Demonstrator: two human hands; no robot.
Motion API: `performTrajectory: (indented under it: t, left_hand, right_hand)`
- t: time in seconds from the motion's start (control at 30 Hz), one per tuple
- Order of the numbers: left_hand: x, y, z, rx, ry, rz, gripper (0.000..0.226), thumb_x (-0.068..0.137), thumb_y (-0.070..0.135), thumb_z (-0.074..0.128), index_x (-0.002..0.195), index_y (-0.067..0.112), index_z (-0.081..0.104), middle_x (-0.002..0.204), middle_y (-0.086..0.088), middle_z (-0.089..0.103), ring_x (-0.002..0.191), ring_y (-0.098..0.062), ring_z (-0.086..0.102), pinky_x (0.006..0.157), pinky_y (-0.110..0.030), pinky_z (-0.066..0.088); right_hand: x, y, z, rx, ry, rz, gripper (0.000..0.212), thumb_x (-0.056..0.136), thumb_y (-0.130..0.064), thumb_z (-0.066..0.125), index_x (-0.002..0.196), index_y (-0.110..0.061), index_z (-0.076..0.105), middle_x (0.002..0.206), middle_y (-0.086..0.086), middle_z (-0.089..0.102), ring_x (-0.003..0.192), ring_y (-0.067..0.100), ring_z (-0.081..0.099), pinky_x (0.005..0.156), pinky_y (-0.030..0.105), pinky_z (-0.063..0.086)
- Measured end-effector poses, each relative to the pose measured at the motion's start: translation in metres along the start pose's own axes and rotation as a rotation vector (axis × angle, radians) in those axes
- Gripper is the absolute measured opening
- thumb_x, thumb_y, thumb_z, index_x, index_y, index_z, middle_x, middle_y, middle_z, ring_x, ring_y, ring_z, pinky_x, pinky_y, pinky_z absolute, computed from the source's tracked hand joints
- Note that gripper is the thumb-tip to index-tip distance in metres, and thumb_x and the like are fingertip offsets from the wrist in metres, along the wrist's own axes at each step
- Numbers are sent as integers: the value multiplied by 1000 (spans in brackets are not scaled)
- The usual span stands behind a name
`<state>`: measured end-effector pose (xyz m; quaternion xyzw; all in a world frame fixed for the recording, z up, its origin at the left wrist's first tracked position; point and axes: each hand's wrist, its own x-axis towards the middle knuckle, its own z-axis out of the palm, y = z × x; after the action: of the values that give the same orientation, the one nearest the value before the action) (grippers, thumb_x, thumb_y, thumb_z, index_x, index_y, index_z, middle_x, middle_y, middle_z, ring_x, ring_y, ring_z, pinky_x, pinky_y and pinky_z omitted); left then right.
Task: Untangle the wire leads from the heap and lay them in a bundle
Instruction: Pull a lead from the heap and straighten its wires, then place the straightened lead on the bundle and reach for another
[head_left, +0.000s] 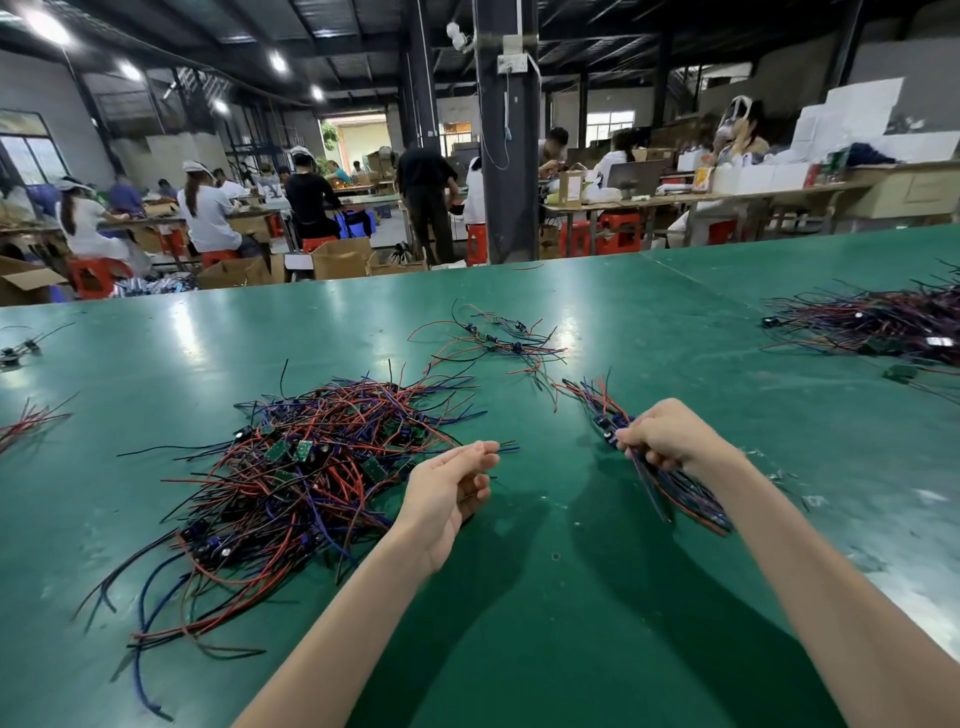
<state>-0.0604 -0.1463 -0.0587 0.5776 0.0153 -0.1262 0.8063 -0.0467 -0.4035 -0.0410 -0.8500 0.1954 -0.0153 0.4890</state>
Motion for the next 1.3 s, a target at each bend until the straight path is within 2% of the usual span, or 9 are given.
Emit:
performTrajectory:
  t: [0.13, 0.23, 0.33, 0.43, 0.53, 0.63, 0.87, 1.07, 1.3]
  left_hand:
    - [1, -1, -1, 56, 51, 74, 17, 93, 7, 55, 89, 7, 72, 73, 0, 68, 52, -4, 52, 52, -17, 47]
    - [5, -3, -6, 488, 210, 360, 16, 92, 3, 55, 90, 9, 70, 76, 1, 67, 54, -2, 52, 57, -17, 44]
    - [6, -6, -13, 932, 294, 622, 22, 92, 3, 52, 106, 11, 67, 98, 1, 66, 89, -10, 58, 82, -22, 45]
    - [11, -12, -18, 1186, 263, 572, 40, 93, 2, 45, 131, 12, 53, 124, -5, 54, 118, -20, 42, 101, -27, 33]
    - [13, -16, -19, 1464, 260, 432, 56, 92, 5, 42, 144, 23, 34, 134, -4, 45, 124, -23, 34, 102, -34, 30]
    - [14, -19, -18, 1590, 206, 426, 60, 88, 3, 40, 142, 30, 38, 137, 2, 43, 126, -21, 32, 101, -38, 27]
    - [11, -18, -17, 1382, 162, 549, 46, 85, -3, 43, 117, 21, 66, 117, 3, 62, 111, -21, 52, 98, -36, 38]
    - [-7, -12, -1, 1054, 110, 673, 36, 77, -6, 50, 86, 15, 78, 87, 3, 73, 82, -9, 65, 82, -20, 49]
    - [-21, -8, 12, 767, -233, 469, 39, 67, -5, 43, 73, 17, 75, 64, 0, 71, 60, -9, 64, 63, -18, 50]
  right_hand:
    - [1, 0, -1, -215, 92, 50, 16, 78, -13, 69, 74, 2, 71, 74, 17, 69, 54, 23, 51, 49, 25, 40]
    - [-4, -3, 2, -387, 203, 61, 16, 73, -16, 68, 81, -1, 68, 82, 16, 66, 74, 28, 60, 65, 28, 45]
    - [-10, -6, 9, -495, 264, 41, 14, 75, -16, 64, 80, -4, 64, 80, 12, 60, 76, 29, 56, 66, 27, 41]
    - [-17, -10, 20, -607, 347, -49, 13, 78, -17, 61, 76, -7, 53, 88, 14, 59, 80, 32, 56, 67, 28, 39]
    - [-23, -12, 35, -656, 425, -222, 15, 87, -24, 56, 89, -9, 56, 101, 15, 54, 91, 36, 59, 70, 33, 37]
    - [-29, -13, 54, -633, 401, -381, 18, 90, -24, 52, 99, -9, 58, 104, 12, 54, 92, 36, 60, 72, 36, 41]
    - [-39, -11, 85, -497, 267, -563, 13, 89, -22, 52, 97, -16, 61, 99, 4, 60, 92, 29, 59, 74, 34, 44]
    - [-37, -15, 90, -222, 161, -552, 18, 95, -22, 52, 92, -11, 66, 90, 8, 69, 80, 24, 58, 77, 36, 46]
    - [-38, -18, 88, -147, 16, -485, 23, 88, -31, 65, 91, -10, 73, 81, 2, 70, 71, 12, 57, 73, 26, 45]
